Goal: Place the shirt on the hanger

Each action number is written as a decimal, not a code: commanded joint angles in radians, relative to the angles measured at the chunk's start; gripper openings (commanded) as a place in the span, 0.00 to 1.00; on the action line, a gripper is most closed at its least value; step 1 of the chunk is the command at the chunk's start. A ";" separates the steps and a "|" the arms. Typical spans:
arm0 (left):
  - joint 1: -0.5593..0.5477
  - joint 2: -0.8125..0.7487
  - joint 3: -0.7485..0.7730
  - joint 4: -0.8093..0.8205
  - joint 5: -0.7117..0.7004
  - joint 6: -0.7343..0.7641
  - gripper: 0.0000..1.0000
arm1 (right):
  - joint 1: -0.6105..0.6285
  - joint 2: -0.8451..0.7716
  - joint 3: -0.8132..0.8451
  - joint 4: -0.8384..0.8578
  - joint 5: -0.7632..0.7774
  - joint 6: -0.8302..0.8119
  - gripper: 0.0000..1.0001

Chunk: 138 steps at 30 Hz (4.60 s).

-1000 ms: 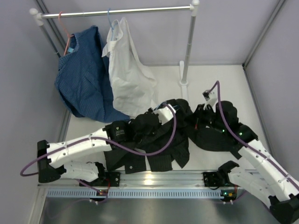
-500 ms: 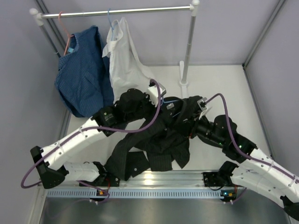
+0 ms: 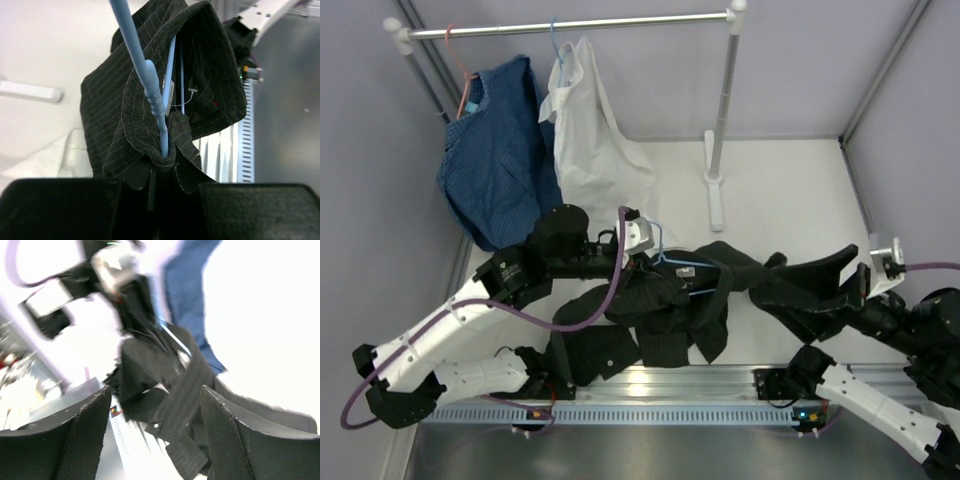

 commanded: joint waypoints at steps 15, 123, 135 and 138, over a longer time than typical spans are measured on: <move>0.001 0.138 0.072 0.025 0.524 -0.008 0.00 | 0.021 0.451 0.018 0.382 -0.379 -0.088 0.59; 0.001 0.164 0.245 -0.056 0.367 -0.023 0.91 | 0.099 0.338 0.231 0.042 -0.011 -0.333 0.00; 0.001 0.195 0.211 -0.038 0.472 -0.003 0.62 | 0.099 0.315 0.152 0.131 -0.090 -0.333 0.00; 0.001 0.218 0.202 -0.023 0.484 -0.011 0.61 | 0.099 0.306 0.141 0.171 -0.101 -0.325 0.00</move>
